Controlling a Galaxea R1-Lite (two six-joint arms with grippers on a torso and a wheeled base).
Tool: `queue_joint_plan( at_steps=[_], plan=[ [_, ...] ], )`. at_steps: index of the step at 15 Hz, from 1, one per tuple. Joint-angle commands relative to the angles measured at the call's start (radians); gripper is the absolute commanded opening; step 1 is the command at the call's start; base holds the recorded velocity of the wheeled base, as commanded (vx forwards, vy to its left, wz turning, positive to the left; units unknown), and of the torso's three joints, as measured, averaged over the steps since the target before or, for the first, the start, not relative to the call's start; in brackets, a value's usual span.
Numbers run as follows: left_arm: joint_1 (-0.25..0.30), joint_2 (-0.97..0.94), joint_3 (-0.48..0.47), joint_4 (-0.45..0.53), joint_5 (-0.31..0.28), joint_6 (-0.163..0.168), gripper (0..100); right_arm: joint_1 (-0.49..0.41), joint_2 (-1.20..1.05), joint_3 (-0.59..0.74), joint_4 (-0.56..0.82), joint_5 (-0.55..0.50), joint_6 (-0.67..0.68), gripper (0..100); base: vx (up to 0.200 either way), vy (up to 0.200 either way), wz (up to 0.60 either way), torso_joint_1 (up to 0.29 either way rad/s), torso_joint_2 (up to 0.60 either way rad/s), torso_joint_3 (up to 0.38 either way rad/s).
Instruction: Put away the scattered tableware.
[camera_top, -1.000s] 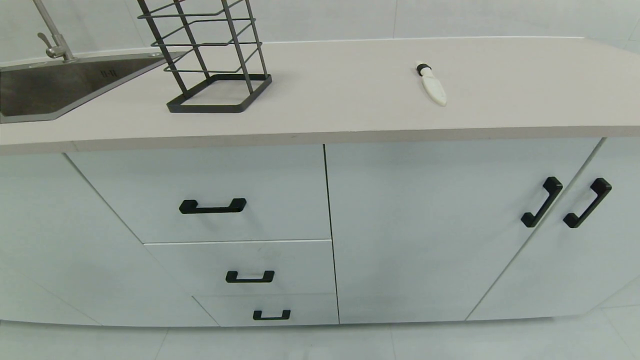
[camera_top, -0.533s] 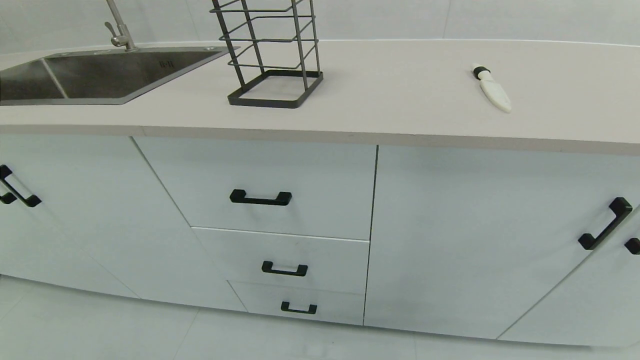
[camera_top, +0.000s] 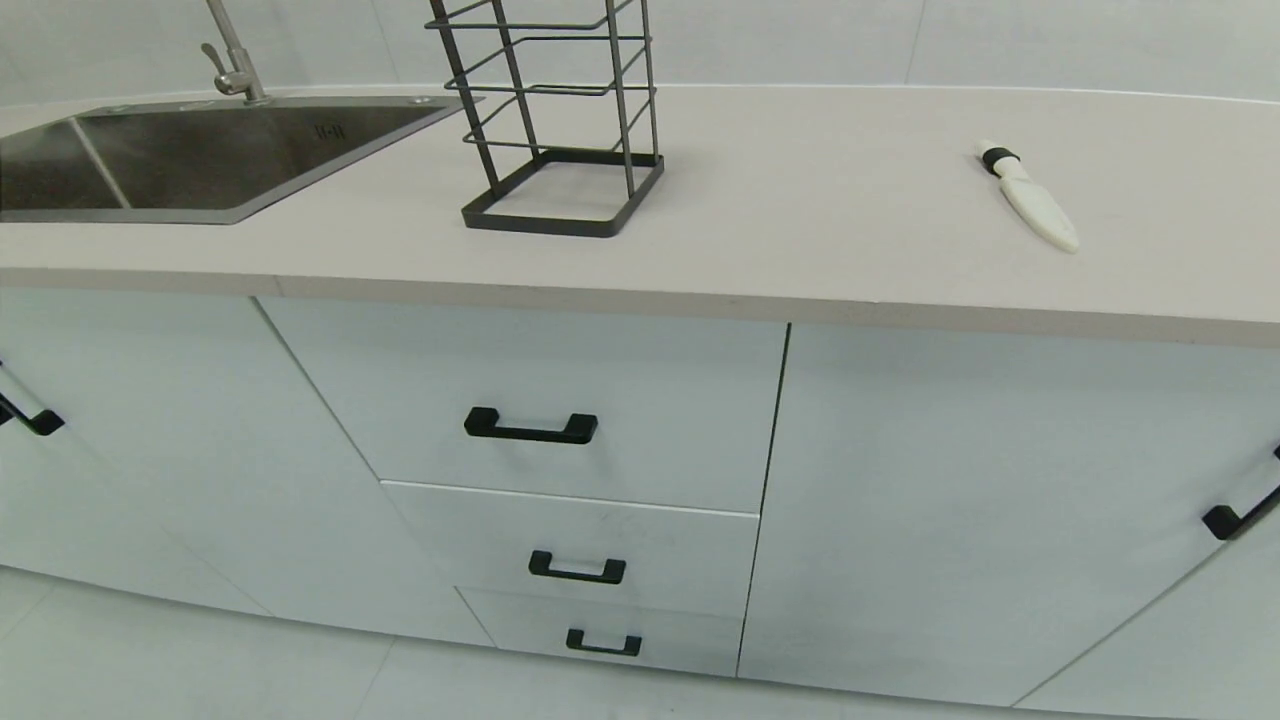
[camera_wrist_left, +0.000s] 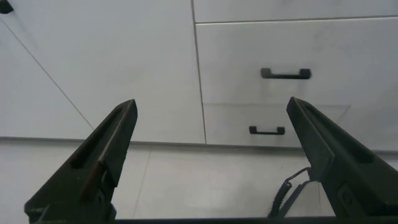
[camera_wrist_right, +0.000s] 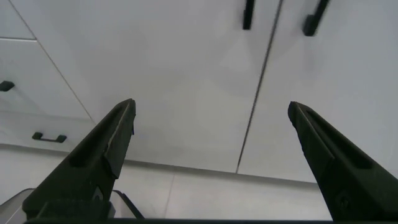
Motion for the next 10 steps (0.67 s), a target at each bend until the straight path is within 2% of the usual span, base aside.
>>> queue_joint_plan(
  at_steps=[1,3,6,10],
  plan=[
    [0.002,0.002,0.0,-0.002,-0.001,0.001,100,0.002,0.001,0.0,0.0,0.0,0.0,100,0.0,0.0,0.0,0.0,0.0,0.0],
    [0.002,0.002,-0.001,-0.002,-0.001,-0.002,100,0.002,0.001,0.0,0.0,0.0,-0.002,100,0.0,0.0,0.0,0.0,0.0,0.0],
    [0.002,0.002,0.0,-0.002,-0.001,-0.002,100,0.002,0.001,0.0,0.0,0.0,-0.002,100,0.0,0.0,-0.6,0.001,0.0,0.002],
    [0.002,0.002,0.0,-0.002,-0.001,-0.005,100,0.002,0.001,0.0,0.0,0.0,-0.002,100,0.0,0.0,0.0,0.0,0.0,0.0]
  ],
)
